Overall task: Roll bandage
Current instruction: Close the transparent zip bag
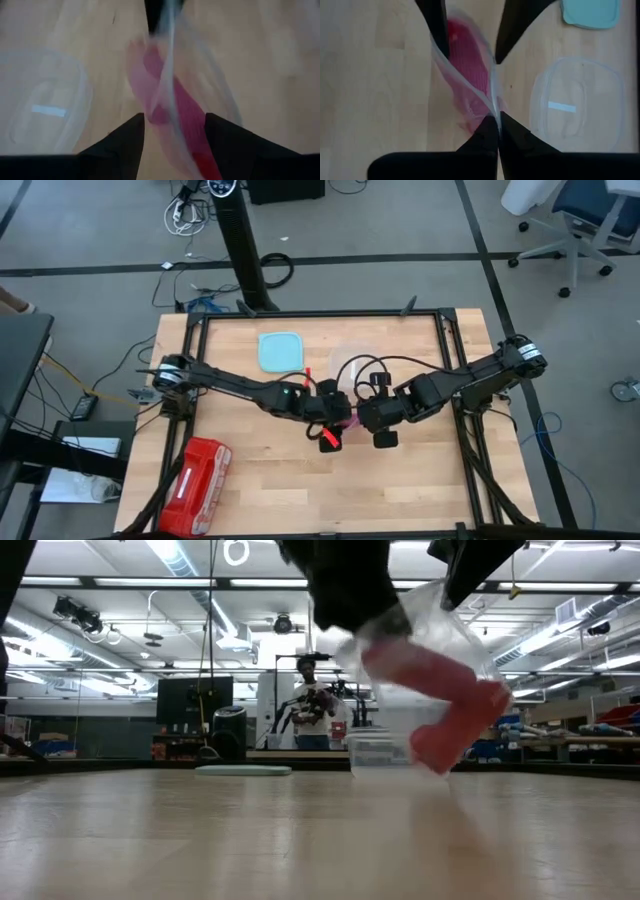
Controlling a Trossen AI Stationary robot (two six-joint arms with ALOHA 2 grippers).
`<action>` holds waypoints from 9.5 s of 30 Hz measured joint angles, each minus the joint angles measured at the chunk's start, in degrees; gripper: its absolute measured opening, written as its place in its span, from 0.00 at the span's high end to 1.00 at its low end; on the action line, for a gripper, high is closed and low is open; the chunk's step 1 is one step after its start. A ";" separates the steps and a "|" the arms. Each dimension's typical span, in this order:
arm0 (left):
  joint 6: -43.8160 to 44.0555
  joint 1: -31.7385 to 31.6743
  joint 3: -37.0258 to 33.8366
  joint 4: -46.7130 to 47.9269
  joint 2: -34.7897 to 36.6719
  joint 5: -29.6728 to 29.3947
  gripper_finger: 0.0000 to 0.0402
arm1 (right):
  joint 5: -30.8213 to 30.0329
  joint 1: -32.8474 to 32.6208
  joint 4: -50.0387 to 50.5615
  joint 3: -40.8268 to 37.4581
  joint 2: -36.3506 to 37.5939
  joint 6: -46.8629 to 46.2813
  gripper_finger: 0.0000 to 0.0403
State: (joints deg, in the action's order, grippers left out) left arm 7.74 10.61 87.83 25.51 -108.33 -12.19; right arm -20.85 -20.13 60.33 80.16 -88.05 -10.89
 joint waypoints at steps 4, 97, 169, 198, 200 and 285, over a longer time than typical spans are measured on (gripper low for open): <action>0.23 0.00 0.02 2.92 -2.89 3.23 0.47 | -0.01 -0.14 1.32 -0.02 0.00 -0.28 1.00; 4.01 6.16 3.94 30.37 7.56 -5.07 0.98 | -1.91 -4.60 -15.91 0.68 1.72 -6.02 0.70; 3.01 6.67 4.21 22.17 7.51 -11.31 0.97 | -3.23 0.44 -37.06 -11.18 2.87 6.77 1.00; 7.51 8.66 4.20 26.49 7.56 -9.15 0.97 | 1.38 1.36 -33.25 -11.30 3.50 4.22 0.73; 7.53 8.66 4.20 26.53 7.56 -9.56 0.97 | 1.88 2.11 -34.20 -11.28 3.15 3.25 0.66; 18.96 15.43 -54.95 -43.36 27.14 -27.44 0.57 | 3.40 3.40 -44.19 -11.30 0.24 7.56 0.56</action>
State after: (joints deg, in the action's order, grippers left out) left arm 26.70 26.04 32.88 -17.84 -81.20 -39.63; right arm -17.45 -16.74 16.14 68.86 -87.81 -3.33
